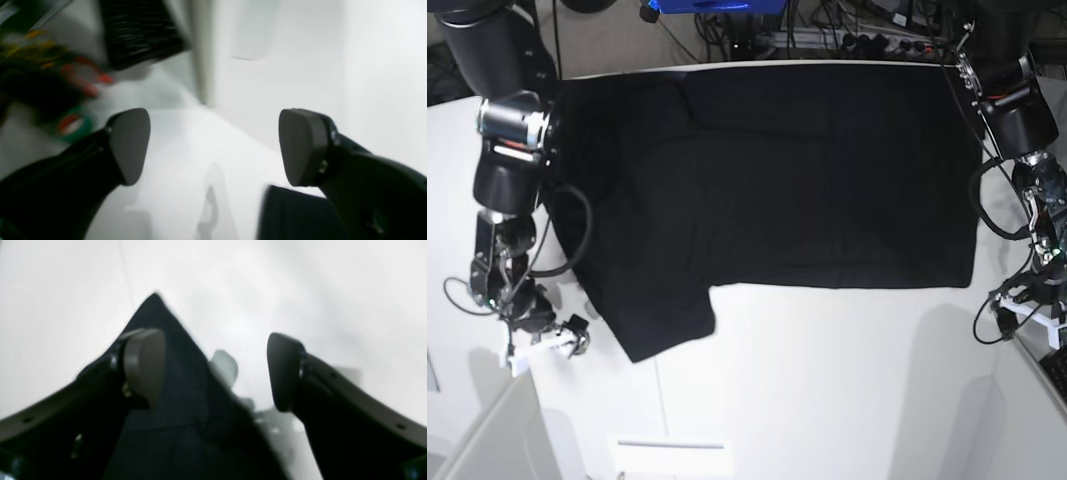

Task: Fold the T-shirt properly
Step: 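Move both grippers down to the shirt's hem corners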

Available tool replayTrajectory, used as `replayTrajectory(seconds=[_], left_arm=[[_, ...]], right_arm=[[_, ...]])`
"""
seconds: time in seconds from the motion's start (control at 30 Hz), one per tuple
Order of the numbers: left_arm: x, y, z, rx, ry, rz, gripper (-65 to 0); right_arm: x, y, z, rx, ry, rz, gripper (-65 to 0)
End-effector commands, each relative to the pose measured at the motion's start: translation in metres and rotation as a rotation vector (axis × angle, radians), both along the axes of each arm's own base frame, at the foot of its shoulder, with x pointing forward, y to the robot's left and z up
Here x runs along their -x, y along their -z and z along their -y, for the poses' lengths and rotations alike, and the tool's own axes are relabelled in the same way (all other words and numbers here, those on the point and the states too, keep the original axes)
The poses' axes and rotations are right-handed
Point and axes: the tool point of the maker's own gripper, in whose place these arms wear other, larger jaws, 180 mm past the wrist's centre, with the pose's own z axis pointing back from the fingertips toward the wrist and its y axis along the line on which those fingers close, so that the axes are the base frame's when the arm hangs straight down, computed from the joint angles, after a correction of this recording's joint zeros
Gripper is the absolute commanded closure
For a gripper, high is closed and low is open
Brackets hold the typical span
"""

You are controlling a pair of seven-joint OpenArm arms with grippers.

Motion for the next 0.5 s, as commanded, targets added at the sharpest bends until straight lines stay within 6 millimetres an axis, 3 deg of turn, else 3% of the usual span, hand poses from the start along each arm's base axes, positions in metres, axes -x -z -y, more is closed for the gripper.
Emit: replayTrajectory(seconds=[0.0,0.2,0.33,0.47], left_arm=[[-0.008,-0.021,-0.006,-0.025,0.01,0.049,-58.7],[-0.007,-0.008,0.005,-0.014,0.081,0.008,-58.7],[-0.001,0.005,0.012,0.004,0.124,-0.088,-58.7],[0.001,0.004,0.013,-0.006,0.131,-0.093,-58.7]], right_arm=[[-0.021,-0.027,0.002,0.015,-0.028,0.079,-44.7],[-0.03,-0.008,-0.009,0.019,-0.074,0.063,-44.7],[-0.037,-0.01,-0.013,-0.002,-0.085,0.092,-44.6],[-0.041,-0.011,-0.034,-0.028,-0.111,0.122,-44.1]])
